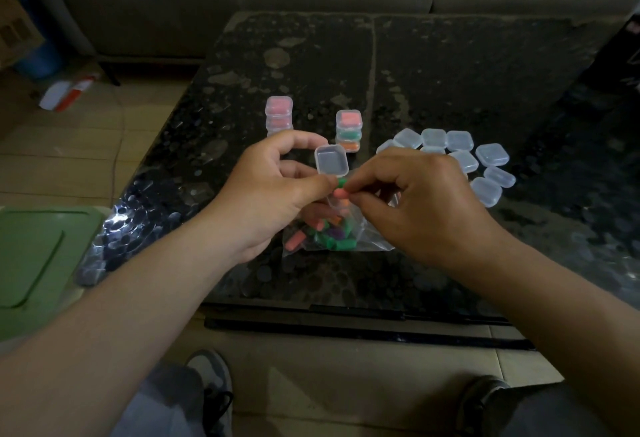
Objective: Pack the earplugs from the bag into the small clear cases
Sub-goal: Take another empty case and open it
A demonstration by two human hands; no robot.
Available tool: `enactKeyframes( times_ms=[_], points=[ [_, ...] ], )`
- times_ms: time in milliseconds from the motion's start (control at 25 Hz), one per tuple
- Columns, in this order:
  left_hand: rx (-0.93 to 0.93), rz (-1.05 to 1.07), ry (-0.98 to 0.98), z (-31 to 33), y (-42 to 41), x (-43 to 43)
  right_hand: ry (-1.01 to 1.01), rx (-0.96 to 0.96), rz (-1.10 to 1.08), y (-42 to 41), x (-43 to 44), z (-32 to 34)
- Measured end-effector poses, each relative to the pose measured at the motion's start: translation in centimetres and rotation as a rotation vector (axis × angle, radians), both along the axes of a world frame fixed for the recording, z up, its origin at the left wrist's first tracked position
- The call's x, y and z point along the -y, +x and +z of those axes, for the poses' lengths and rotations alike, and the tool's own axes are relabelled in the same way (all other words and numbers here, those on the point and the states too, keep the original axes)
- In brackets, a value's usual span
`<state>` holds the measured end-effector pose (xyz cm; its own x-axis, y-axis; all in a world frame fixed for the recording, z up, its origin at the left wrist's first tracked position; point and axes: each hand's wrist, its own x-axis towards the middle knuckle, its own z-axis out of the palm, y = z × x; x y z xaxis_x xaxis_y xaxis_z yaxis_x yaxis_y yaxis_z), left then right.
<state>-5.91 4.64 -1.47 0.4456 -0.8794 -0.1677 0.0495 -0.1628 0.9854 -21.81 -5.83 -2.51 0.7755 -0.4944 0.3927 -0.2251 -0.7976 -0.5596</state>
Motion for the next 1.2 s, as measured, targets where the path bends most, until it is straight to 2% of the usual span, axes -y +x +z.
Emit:
enactKeyframes(
  times_ms=[480, 640, 720, 800, 920, 1200],
  points=[
    [-0.011, -0.007, -0.001, 0.1, 0.1, 0.0, 0.009, 0.012, 0.002, -0.1, -0.3, 0.4],
    [0.038, 0.029, 0.017, 0.0, 0.6, 0.1, 0.181, 0.069, -0.221, -0.4, 0.2, 1.8],
    [0.072, 0.040, 0.036, 0.0, 0.9, 0.1, 0.264, -0.002, -0.391, -0.7, 1.3, 1.8],
    [0.081, 0.042, 0.060, 0.0, 0.9, 0.1, 0.308, -0.137, -0.468, -1.1, 2.1, 1.6],
    [0.110, 0.049, 0.113, 0.0, 0.9, 0.1, 0.345, -0.307, -0.417, -0.9, 2.0, 1.2],
    [0.146, 0.067, 0.159, -0.3, 1.0, 0.3, 0.347, -0.430, -0.224, 0.4, 1.1, 0.2]
  ],
)
